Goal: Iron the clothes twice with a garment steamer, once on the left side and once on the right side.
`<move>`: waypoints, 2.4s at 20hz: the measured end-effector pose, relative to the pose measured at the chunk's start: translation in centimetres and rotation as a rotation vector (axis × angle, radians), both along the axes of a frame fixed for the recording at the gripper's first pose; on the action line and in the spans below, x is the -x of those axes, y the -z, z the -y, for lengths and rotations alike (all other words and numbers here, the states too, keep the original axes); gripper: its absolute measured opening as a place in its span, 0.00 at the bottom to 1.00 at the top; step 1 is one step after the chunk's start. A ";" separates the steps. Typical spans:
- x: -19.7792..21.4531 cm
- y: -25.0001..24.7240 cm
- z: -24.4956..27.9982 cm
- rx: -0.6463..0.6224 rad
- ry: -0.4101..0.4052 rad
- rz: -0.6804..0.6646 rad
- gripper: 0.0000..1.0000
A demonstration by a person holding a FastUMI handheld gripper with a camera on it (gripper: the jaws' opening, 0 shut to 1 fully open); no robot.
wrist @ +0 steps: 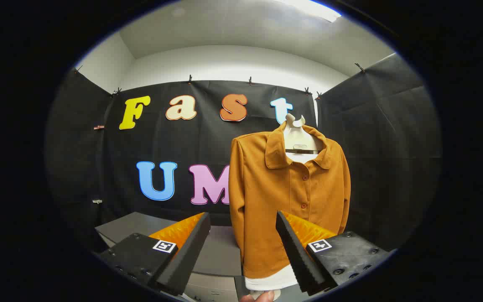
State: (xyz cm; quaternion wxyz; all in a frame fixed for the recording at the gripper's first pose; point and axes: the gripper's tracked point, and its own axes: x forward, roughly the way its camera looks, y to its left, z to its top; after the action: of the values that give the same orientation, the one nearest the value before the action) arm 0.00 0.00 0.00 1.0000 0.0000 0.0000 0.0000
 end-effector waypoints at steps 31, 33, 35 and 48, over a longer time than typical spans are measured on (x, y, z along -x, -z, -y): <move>-2.5 9.3 -13.4 -0.045 -0.091 -0.403 0.98; -3.2 12.3 -14.7 -0.012 -0.097 -0.524 0.99; -3.7 16.0 -15.9 0.018 -0.106 -0.650 0.98; -6.5 25.0 -19.4 0.021 -0.097 -0.877 0.41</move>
State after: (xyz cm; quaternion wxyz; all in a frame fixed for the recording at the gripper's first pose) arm 6.47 19.42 -25.01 0.9043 -0.0101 0.4243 0.0471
